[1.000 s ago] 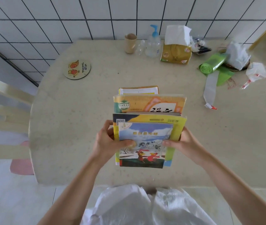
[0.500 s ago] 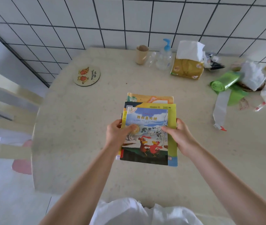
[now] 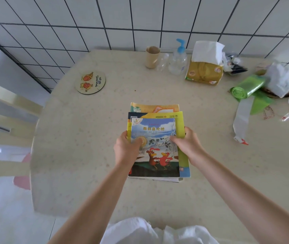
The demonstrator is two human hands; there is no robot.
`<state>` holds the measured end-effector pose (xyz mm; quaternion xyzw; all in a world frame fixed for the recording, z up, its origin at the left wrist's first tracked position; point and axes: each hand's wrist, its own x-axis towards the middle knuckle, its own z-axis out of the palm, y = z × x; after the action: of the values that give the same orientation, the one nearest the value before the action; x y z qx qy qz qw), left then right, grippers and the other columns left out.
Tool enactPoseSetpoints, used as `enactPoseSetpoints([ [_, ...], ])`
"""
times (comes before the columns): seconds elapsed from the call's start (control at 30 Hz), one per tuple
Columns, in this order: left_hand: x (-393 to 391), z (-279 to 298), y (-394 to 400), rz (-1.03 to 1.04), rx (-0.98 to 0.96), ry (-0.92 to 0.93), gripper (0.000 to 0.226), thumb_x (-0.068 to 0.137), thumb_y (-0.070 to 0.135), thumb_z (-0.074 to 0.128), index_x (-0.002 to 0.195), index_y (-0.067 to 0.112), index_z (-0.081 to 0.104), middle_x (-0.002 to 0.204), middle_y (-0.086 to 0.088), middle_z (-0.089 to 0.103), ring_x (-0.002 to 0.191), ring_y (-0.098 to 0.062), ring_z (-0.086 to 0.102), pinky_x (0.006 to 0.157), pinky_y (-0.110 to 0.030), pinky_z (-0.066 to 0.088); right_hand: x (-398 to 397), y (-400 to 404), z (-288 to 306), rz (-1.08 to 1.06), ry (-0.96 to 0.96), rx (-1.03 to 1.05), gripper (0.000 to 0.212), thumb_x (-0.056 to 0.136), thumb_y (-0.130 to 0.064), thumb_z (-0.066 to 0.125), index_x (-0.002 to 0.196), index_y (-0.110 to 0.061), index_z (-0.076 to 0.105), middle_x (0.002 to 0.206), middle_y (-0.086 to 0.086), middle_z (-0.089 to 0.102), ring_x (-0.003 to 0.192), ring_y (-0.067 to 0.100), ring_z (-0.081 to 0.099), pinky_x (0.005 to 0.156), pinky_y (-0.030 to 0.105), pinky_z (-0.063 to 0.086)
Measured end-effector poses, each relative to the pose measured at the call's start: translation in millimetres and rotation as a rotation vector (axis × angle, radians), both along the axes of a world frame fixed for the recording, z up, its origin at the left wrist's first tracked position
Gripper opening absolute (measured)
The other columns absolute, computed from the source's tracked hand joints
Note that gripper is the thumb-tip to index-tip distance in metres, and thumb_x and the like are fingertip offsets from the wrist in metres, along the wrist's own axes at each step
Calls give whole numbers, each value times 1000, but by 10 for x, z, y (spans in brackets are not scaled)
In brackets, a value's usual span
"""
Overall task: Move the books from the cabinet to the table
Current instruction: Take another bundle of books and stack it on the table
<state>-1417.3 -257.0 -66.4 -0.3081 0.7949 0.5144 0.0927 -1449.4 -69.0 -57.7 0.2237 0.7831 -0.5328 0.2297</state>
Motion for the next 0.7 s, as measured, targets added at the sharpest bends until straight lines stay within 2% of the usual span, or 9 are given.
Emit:
enactPoseSetpoints([
  [0.1, 60, -108, 1, -61, -54, 38, 22, 83, 32, 65, 104, 34, 59, 93, 12, 69, 93, -18, 66, 73, -37, 58, 88, 3, 26, 44, 92, 91, 50, 88, -17, 63, 131, -19, 38, 108, -4, 59, 80, 5, 60, 58, 18, 51],
  [0.2, 122, -109, 38, -96, -105, 67, 38, 86, 37, 61, 121, 40, 46, 107, 11, 65, 102, -17, 61, 84, -41, 54, 207, 3, 28, 87, 179, 122, 72, 89, -9, 60, 146, -23, 18, 109, -8, 53, 78, -2, 54, 47, 7, 43],
  [0.23, 140, -107, 51, -115, -134, 76, 47, 88, 38, 59, 130, 40, 38, 111, 10, 62, 102, -16, 59, 85, -38, 52, 242, -11, 19, 94, 195, 118, 75, 89, -9, 60, 147, -25, 15, 114, -6, 54, 85, 4, 56, 51, 7, 42],
  [0.3, 160, -87, 64, -129, -150, 66, 56, 93, 35, 55, 141, 37, 28, 110, 9, 61, 89, -8, 59, 69, -25, 47, 289, -36, 5, 100, 217, 121, 78, 86, -10, 62, 147, -27, 15, 124, -4, 52, 103, 11, 52, 72, 14, 41],
  [0.37, 169, -83, 54, -133, -132, 49, 57, 94, 35, 55, 144, 35, 27, 105, 10, 61, 78, 1, 56, 57, -19, 40, 301, -50, -5, 105, 219, 121, 80, 85, -11, 64, 148, -26, 16, 127, -4, 51, 108, 12, 48, 78, 19, 39],
  [0.47, 197, -76, 54, -167, -118, 62, 59, 92, 43, 56, 142, 40, 25, 118, 9, 61, 90, -7, 64, 68, -32, 56, 295, -58, -7, 103, 226, 129, 80, 84, -11, 64, 148, -26, 17, 127, -3, 52, 110, 13, 50, 81, 23, 41],
  [0.57, 216, -86, 35, -206, -105, 61, 60, 89, 51, 55, 139, 46, 22, 131, 8, 55, 108, -17, 62, 81, -45, 58, 295, -59, 1, 113, 220, 144, 79, 85, -12, 64, 147, -26, 16, 127, -1, 53, 112, 17, 54, 78, 24, 43],
  [0.63, 204, -79, -5, -226, -79, 55, 58, 90, 47, 58, 136, 46, 24, 126, 9, 57, 105, -16, 64, 79, -43, 59, 325, -66, 19, 125, 203, 164, 79, 86, -14, 64, 147, -25, 15, 129, 0, 52, 114, 20, 54, 79, 24, 45],
  [0.7, 203, -55, -66, -216, -39, 59, 54, 91, 39, 60, 135, 43, 29, 115, 13, 58, 94, -7, 64, 69, -30, 57, 401, -67, 45, 124, 199, 188, 78, 87, -17, 63, 147, -25, 15, 132, 1, 51, 118, 23, 52, 89, 33, 49],
])
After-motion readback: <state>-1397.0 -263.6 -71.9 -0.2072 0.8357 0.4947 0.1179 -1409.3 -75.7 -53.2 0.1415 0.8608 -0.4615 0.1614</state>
